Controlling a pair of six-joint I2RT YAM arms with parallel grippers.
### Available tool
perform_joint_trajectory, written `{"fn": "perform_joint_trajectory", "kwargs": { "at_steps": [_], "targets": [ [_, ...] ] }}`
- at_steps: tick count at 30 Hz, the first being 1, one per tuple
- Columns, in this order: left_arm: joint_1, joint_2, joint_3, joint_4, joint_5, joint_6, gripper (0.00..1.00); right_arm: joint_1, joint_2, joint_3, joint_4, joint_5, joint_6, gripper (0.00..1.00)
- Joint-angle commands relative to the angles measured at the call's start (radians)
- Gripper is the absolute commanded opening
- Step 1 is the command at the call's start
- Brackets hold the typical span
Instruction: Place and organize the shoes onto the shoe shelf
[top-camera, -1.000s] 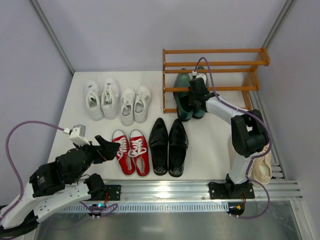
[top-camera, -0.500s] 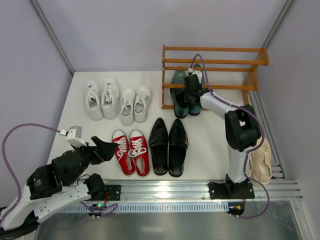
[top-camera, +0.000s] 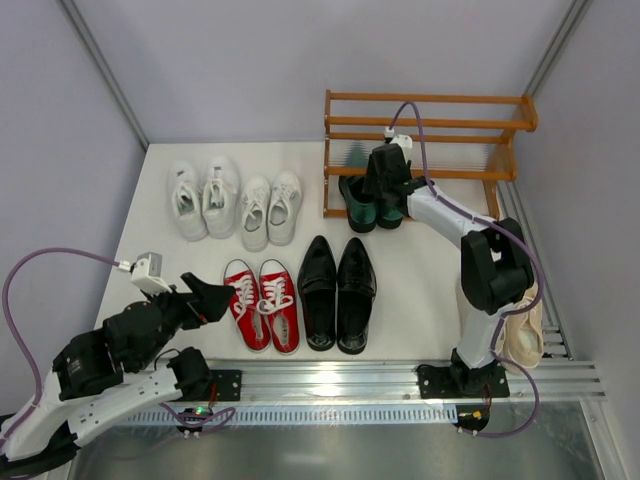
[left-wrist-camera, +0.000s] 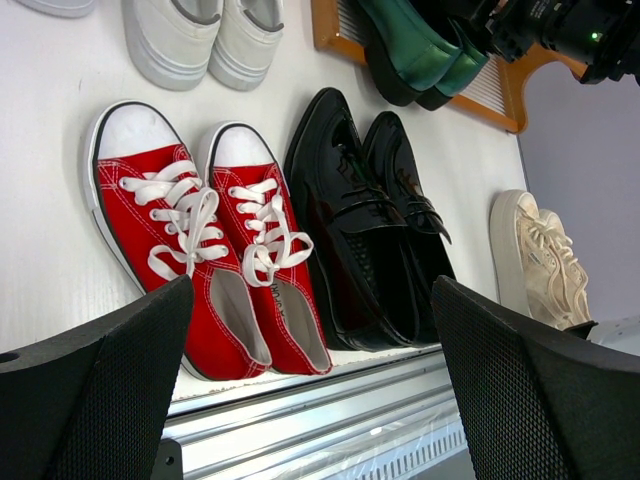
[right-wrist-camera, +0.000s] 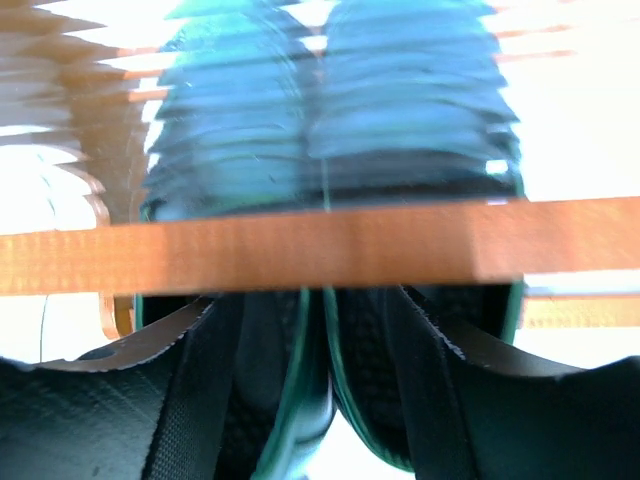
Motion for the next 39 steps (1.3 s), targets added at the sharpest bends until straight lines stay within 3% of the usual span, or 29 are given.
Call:
{"fn": "perform_joint_trajectory", "kwargs": {
  "at_steps": [1,6,13,16,20,21,22,24,31,39],
  "targets": [
    [-0.002,0.007,0.002,0.008,-0.020,-0.019,1.00,0.012,-0.108,-0.036,0.033,0.048,0.029,0.62],
    [-0.002,0.012,0.004,0.009,-0.022,-0.019,1.00,0.029,-0.209,-0.092,-0.069,0.098,0.062,0.66],
    [-0.003,0.029,0.004,0.020,-0.020,-0.013,0.99,0.067,-0.479,-0.322,-0.102,0.160,0.090,0.72],
    [-0.002,0.036,-0.003,0.032,-0.020,0.000,1.00,0.133,-0.606,-0.440,-0.146,0.155,0.099,0.73],
    [-0.002,0.059,-0.010,0.048,-0.020,0.015,1.00,0.310,-0.720,-0.494,-0.235,0.133,0.160,0.73],
    [-0.002,0.064,-0.007,0.051,-0.020,0.018,1.00,0.389,-0.732,-0.503,-0.247,0.125,0.186,0.79],
    [-0.002,0.069,-0.007,0.052,-0.017,0.023,1.00,0.428,-0.738,-0.513,-0.258,0.120,0.217,0.85],
    [-0.002,0.079,-0.007,0.055,-0.014,0.021,1.00,0.535,-0.744,-0.512,-0.281,0.129,0.269,0.86],
    [-0.002,0.099,-0.009,0.054,-0.011,0.009,1.00,0.724,-0.679,-0.512,-0.324,0.157,0.466,0.87],
    [-0.002,0.089,-0.007,0.040,-0.009,0.006,1.00,0.821,-0.470,-0.483,-0.330,0.154,0.671,0.87]
  ]
}}
